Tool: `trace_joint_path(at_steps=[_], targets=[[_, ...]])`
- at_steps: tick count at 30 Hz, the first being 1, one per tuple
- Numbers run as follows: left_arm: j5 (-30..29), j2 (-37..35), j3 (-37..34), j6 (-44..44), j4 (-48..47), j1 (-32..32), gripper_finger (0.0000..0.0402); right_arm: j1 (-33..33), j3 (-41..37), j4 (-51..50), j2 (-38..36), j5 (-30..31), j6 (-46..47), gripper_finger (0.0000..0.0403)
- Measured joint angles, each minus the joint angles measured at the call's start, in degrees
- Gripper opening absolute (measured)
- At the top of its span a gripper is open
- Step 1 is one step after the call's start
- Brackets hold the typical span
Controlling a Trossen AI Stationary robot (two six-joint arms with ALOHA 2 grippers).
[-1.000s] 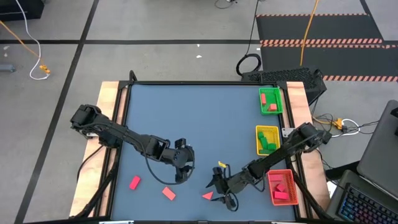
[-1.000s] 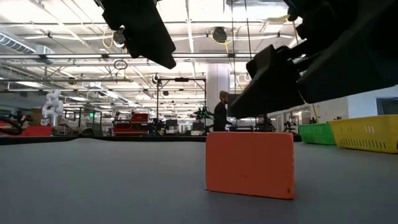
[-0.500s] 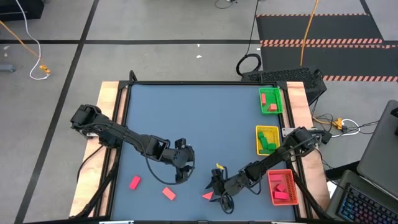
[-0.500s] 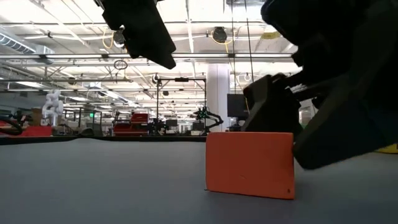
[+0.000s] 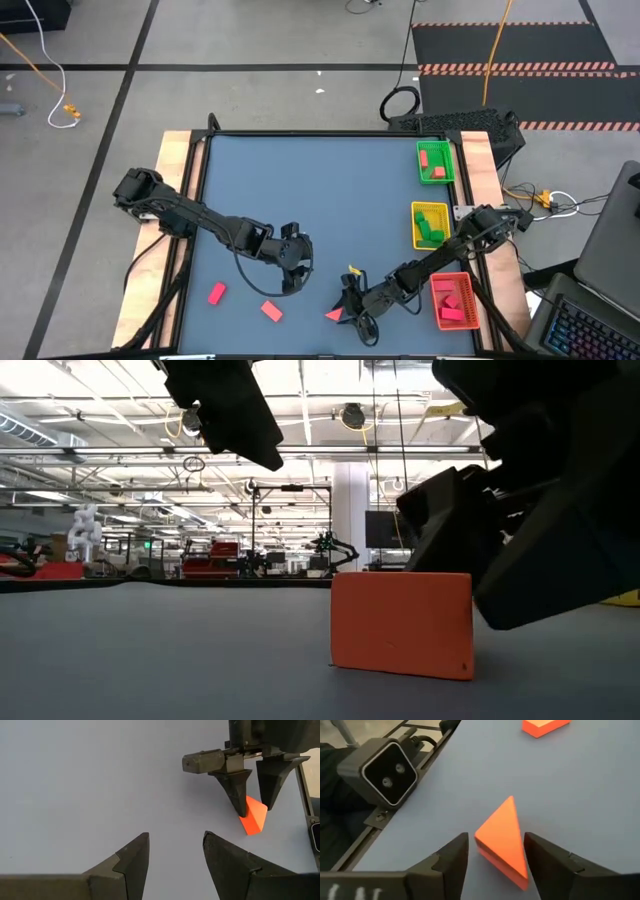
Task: Sort & place blocks by color
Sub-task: Put right orange block into the green basket
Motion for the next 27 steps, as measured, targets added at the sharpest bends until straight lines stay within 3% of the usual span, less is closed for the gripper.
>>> trace_joint_path(at_steps=[8, 27], targets=[[0.0, 0.0, 0.0, 0.1, 0.0, 0.0, 0.0189, 0.0, 0.0, 0.2, 0.0, 0.1, 0.0, 0.0150], [0.0, 0.0, 0.0, -0.1, 0.0, 0.0, 0.0189, -0.1, 0.1, 1.0, 0.2, 0.5, 0.0, 0.0114]])
